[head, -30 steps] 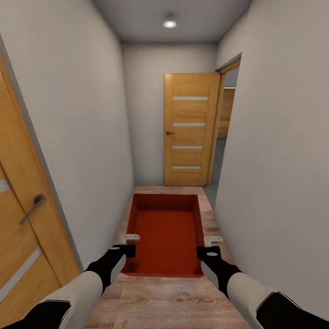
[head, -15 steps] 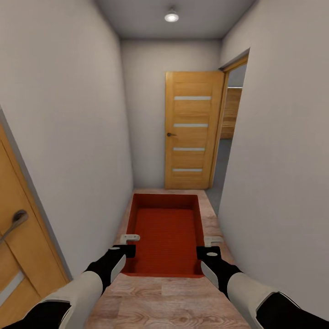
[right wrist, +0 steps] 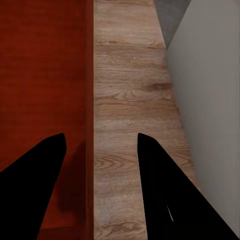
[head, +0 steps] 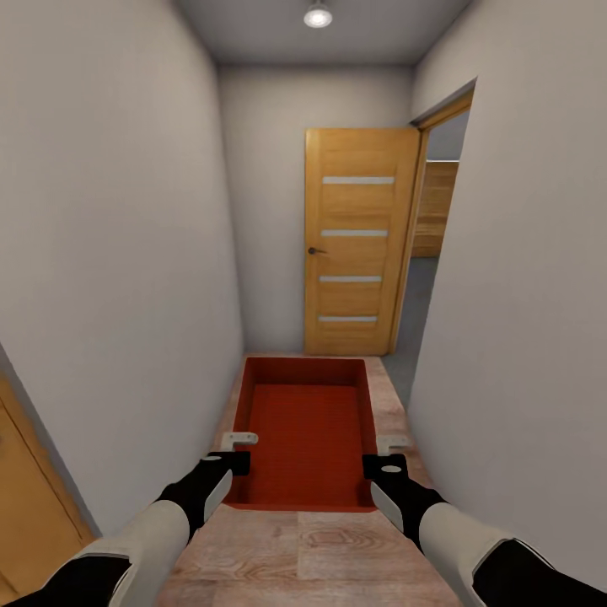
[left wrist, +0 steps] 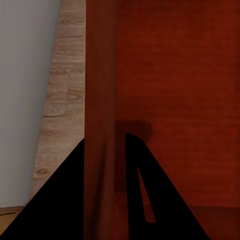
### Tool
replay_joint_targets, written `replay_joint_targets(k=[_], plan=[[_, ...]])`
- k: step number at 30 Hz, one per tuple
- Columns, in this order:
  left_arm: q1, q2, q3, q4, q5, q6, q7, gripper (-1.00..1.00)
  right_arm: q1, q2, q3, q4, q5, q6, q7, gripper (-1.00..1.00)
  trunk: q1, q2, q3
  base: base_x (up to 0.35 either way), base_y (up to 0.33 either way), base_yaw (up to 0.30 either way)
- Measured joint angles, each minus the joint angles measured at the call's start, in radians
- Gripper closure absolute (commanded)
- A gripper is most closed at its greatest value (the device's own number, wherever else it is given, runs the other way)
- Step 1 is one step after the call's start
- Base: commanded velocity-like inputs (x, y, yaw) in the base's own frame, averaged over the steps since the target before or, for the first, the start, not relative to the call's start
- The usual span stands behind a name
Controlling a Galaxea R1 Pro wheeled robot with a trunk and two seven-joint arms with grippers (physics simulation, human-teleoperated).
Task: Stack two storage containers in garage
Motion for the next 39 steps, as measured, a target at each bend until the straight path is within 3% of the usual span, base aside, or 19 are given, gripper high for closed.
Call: replay_joint_targets(k=[39], plan=[[0.000,0.000,0.001,0.000,-0.001,0.000,0.000,1.00,0.000,0.000,0.000,0.000,0.000,0.000,0.000,1.00,0.000,0.000,0.000,0.323,0.000,0.000]])
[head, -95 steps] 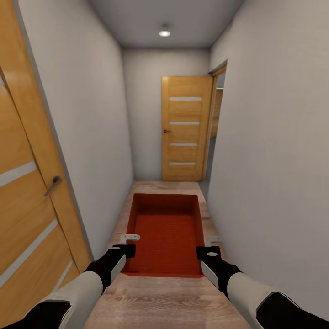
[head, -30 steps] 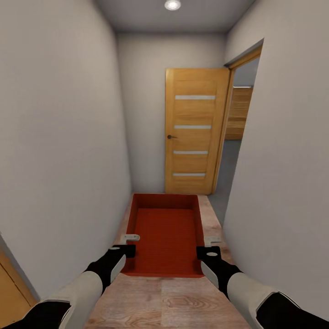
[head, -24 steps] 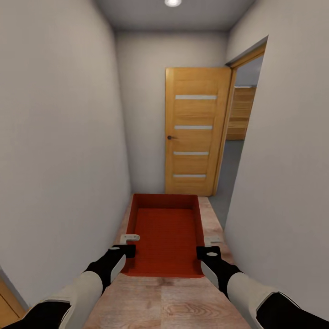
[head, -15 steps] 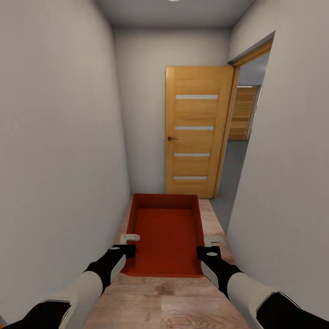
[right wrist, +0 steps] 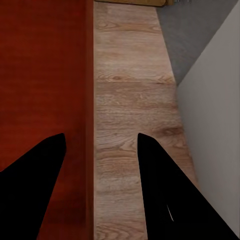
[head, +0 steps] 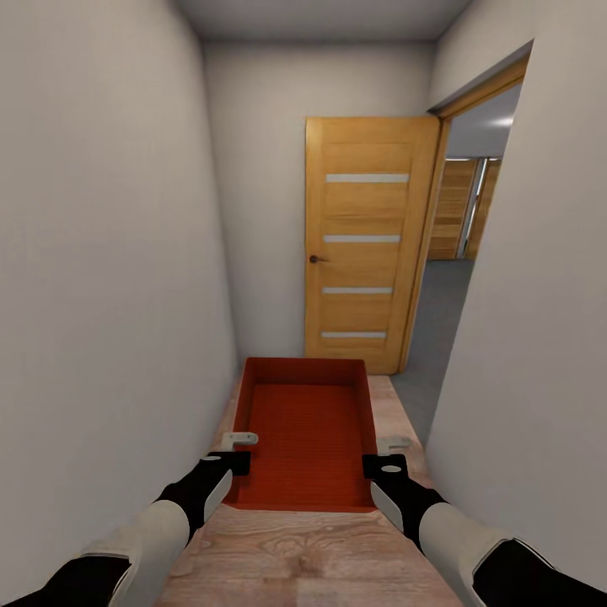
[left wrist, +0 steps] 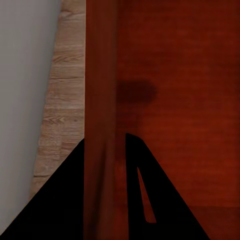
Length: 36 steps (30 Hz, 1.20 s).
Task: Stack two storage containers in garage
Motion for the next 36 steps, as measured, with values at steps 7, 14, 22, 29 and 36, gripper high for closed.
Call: replay_joint_targets(k=[7,14,22,29,36], plan=[[0.000,-0.001,0.002,0.000,-0.002,0.000,0.000,1.00,0.000,0.000,-0.001,0.001,0.001,0.000,0.001,1.00,0.000,0.000,0.000,0.323,0.000,0.000],[0.000,-0.001,0.002,0.000,-0.003,0.000,0.000,1.00,0.000,0.000,-0.002,0.001,0.002,0.000,0.001,1.00,0.000,0.000,0.000,0.323,0.000,0.000],[0.000,-0.001,0.002,0.000,-0.002,0.000,0.001,1.00,0.000,0.000,-0.002,0.001,0.002,0.000,0.001,1.00,0.000,0.000,0.000,0.323,0.000,0.000],[0.000,-0.001,0.002,0.000,-0.003,0.000,0.000,1.00,0.000,0.000,-0.002,0.001,0.002,0.000,0.001,1.00,0.000,0.000,0.000,0.323,0.000,0.000],[0.000,-0.001,0.002,0.000,-0.002,0.000,0.001,1.00,0.000,0.000,-0.002,0.001,0.002,0.000,0.001,1.00,0.000,0.000,0.000,0.323,0.000,0.000]])
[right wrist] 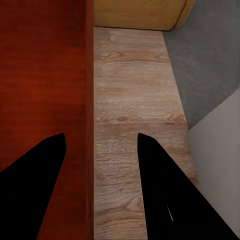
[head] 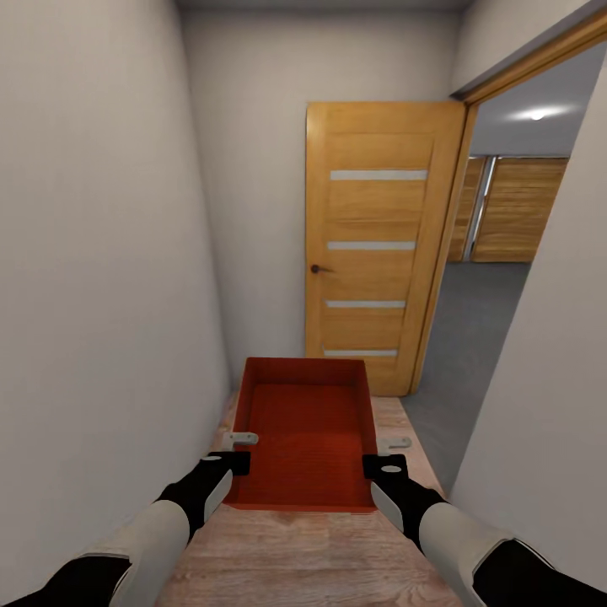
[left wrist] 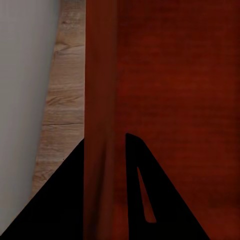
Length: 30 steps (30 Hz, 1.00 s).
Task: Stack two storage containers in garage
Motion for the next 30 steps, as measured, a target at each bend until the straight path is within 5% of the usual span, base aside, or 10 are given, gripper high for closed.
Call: replay_joint_targets(k=[30], plan=[[0.000,0.000,-0.001,0.000,0.001,0.000,0.000,1.00,0.000,0.000,0.000,-0.001,0.000,0.000,0.000,1.00,0.000,0.000,0.000,0.323,0.000,0.000]])
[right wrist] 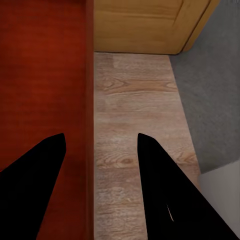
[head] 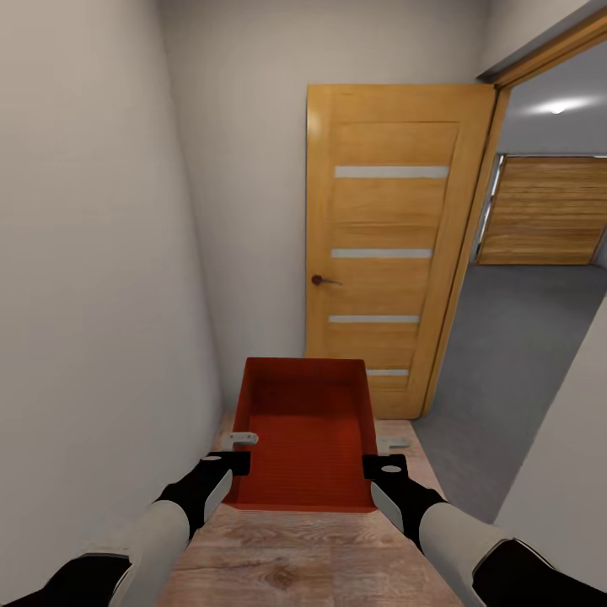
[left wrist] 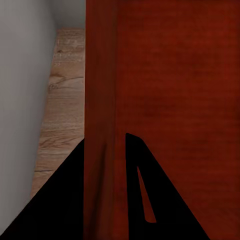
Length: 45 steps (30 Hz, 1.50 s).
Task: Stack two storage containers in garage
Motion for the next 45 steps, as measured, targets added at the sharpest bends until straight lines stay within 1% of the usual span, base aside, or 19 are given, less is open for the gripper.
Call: replay_joint_targets(k=[16,38,45], plan=[[0.000,0.001,0.000,-0.001,0.000,0.000,-0.002,1.00,0.000,0.000,0.002,-0.002,-0.002,0.000,-0.001,1.00,0.000,0.000,0.000,0.309,0.000,0.000],[0.000,0.001,0.002,-0.003,-0.002,0.000,-0.002,1.00,0.000,0.000,0.001,-0.005,-0.001,0.001,-0.003,1.00,0.001,0.000,0.000,0.013,0.000,0.000],[0.000,0.000,0.004,-0.004,-0.006,0.000,-0.002,1.00,0.000,0.000,-0.003,-0.004,0.004,0.001,-0.004,1.00,0.001,0.000,0.000,0.000,0.000,-0.188]])
